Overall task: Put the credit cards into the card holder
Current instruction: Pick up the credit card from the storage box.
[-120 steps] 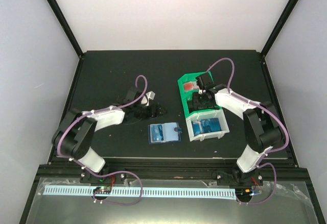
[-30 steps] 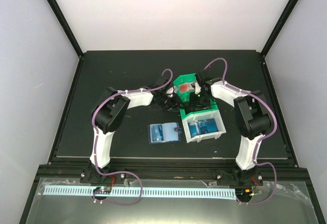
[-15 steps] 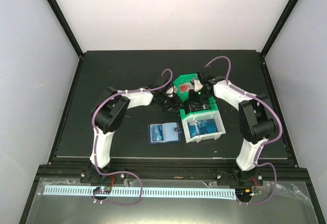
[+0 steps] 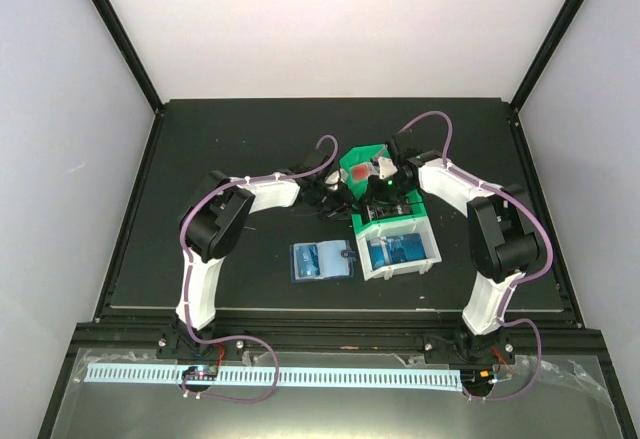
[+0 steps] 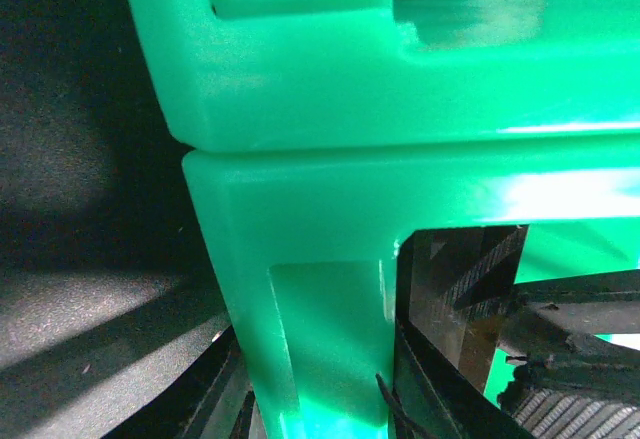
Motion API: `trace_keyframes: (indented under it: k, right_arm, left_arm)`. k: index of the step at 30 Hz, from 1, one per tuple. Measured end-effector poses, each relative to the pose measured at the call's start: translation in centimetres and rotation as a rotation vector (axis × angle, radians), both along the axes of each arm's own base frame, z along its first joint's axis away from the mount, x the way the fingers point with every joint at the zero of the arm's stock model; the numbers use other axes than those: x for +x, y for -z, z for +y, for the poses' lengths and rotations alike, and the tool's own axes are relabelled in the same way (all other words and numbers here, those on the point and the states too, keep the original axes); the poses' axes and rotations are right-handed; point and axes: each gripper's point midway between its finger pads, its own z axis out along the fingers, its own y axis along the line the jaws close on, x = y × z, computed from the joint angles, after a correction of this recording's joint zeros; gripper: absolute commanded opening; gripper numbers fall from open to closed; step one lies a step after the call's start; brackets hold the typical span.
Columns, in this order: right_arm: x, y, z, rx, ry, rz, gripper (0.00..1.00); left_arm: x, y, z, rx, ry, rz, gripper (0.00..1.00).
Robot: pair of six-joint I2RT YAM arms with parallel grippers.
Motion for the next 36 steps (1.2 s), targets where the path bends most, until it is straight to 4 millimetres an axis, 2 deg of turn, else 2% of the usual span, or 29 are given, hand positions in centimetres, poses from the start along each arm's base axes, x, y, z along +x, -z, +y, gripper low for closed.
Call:
trace_keyframes:
  k: [7, 11, 17, 20, 24, 29, 36]
  right_arm:
    - [0.2, 0.0, -0.1, -0.004, 0.004, -0.007, 0.22]
    - [0.3, 0.2, -0.5, -0.030, 0.014, -0.014, 0.07]
    - [0.1, 0.7, -1.2, -0.077, 0.028, -0.007, 0.04]
    - [0.1, 0.9, -1.6, -0.101, 0.033, -0.004, 0.05]
    - [-0.1, 1.0, -1.6, -0.102, 0.030, 0.003, 0.12]
    - [-0.5, 0.8, -0.9, -0.060, 0.006, 0.013, 0.14]
    - [-1.8, 1.8, -0.2, -0.047, -0.019, 0.060, 0.18]
  left_arm:
    - [0.0, 0.0, 0.0, 0.000, 0.000, 0.000, 0.28]
    - [0.0, 0.0, 0.0, 0.000, 0.000, 0.001, 0.27]
    - [0.0, 0.0, 0.0, -0.001, 0.001, 0.000, 0.28]
    - [0.0, 0.0, 0.0, -0.001, 0.001, 0.000, 0.27]
    - [0.0, 0.0, 0.0, -0.001, 0.002, 0.000, 0.28]
    - [0.0, 0.0, 0.0, -0.001, 0.002, 0.001, 0.28]
    - [-0.1, 0.0, 0.0, -0.002, 0.008, 0.000, 0.27]
